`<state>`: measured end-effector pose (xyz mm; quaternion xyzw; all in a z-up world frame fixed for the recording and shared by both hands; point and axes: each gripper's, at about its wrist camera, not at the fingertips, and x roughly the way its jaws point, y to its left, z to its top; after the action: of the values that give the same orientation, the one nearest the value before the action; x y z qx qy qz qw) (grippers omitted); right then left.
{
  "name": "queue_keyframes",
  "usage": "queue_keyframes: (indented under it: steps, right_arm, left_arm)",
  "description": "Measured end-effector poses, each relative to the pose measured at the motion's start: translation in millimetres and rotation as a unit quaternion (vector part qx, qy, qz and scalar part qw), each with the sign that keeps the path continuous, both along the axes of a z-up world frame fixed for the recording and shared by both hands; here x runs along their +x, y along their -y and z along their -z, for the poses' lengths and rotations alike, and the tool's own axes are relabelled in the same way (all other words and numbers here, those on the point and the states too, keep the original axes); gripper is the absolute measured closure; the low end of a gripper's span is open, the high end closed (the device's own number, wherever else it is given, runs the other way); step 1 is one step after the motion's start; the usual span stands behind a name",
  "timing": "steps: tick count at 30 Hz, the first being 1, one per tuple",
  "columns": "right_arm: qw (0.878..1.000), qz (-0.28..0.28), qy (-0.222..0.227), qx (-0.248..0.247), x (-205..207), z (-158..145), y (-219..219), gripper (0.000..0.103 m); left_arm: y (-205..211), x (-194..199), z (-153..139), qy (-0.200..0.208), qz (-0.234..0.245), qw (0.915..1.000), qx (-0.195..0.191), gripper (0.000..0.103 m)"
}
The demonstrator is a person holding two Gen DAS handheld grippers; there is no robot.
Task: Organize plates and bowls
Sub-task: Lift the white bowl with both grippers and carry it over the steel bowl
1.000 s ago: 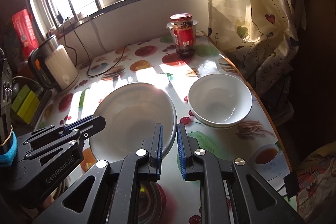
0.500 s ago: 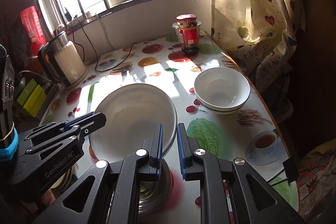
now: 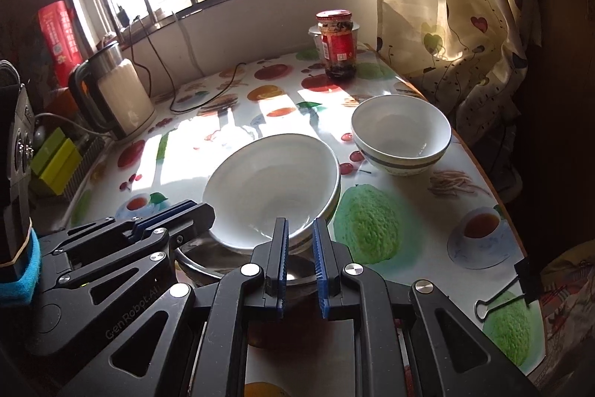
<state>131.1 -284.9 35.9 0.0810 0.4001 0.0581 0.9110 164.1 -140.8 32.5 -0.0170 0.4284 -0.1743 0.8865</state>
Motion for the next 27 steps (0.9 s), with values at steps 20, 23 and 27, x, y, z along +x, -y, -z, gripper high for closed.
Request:
queue_keyframes:
  steps: [20, 23, 27]
  right_arm:
    - [0.999, 0.009, -0.030, 0.023, 8.6, 20.3, 12.0, 0.079]
    - [0.999, 0.003, -0.033, 0.024, 8.3, 23.6, 11.1, 0.079]
    - [0.999, -0.001, -0.037, 0.040, 8.8, 26.9, 12.7, 0.085]
  left_arm:
    - [-22.2, 6.3, 19.1, -0.031, -0.021, 0.9993, -0.004, 0.091]
    - [-22.1, 6.9, 23.4, -0.038, -0.019, 0.9991, -0.006, 0.091]
    - [-23.2, 7.5, 24.6, -0.047, -0.010, 0.9987, -0.017, 0.091]
